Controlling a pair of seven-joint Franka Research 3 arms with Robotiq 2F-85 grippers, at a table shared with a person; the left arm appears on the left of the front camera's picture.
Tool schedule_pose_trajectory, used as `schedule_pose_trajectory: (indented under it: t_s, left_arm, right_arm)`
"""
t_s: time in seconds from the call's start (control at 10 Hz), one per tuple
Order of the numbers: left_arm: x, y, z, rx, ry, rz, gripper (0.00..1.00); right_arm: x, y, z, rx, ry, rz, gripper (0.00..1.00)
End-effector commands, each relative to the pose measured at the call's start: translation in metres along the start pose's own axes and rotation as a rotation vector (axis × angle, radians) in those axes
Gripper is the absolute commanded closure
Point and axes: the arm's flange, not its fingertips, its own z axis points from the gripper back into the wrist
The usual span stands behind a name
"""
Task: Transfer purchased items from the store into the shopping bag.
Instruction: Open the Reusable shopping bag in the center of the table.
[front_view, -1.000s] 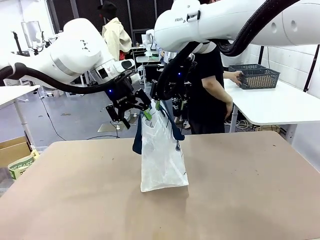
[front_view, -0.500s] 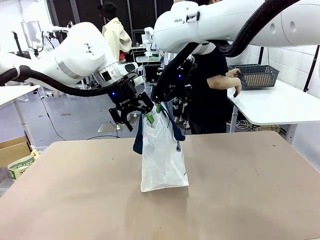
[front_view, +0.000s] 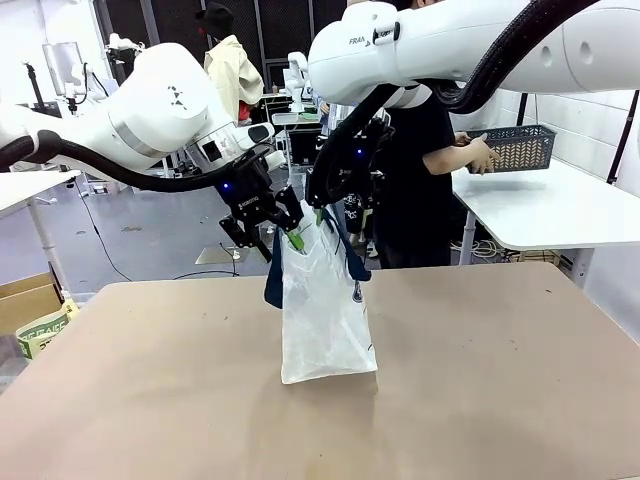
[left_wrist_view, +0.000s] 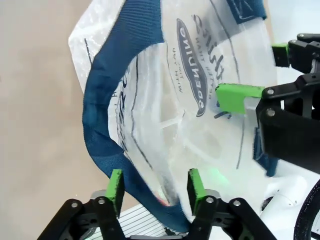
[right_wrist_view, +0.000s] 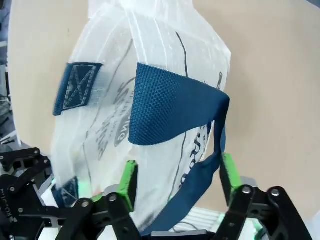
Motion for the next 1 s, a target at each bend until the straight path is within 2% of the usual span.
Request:
schedule_pose_trajectory:
  t_s: [0.0,0.1,0.4,0.9]
  left_arm:
    - [-0.004,0.006,0.0,0.013,-0.024,0.038,0.93]
    - [-0.004,0.007,0.001,0.012,-0.03,0.042,1.0]
    - [-0.011,0.009,0.001,0.012,-0.034,0.024,1.0]
    - [-0.036,0.016,0.013,0.144,-0.046,-0.05,1.0]
  right_arm:
    - [-0.012,-0.009,0.0,0.024,0.013,-0.055,0.8]
    - [-0.015,-0.013,-0.002,0.035,0.017,-0.064,0.99]
    - [-0.027,-0.021,-0.004,0.033,0.004,-0.059,1.0]
    - [-0.09,-0.047,0.02,-0.077,-0.068,0.073,1.0]
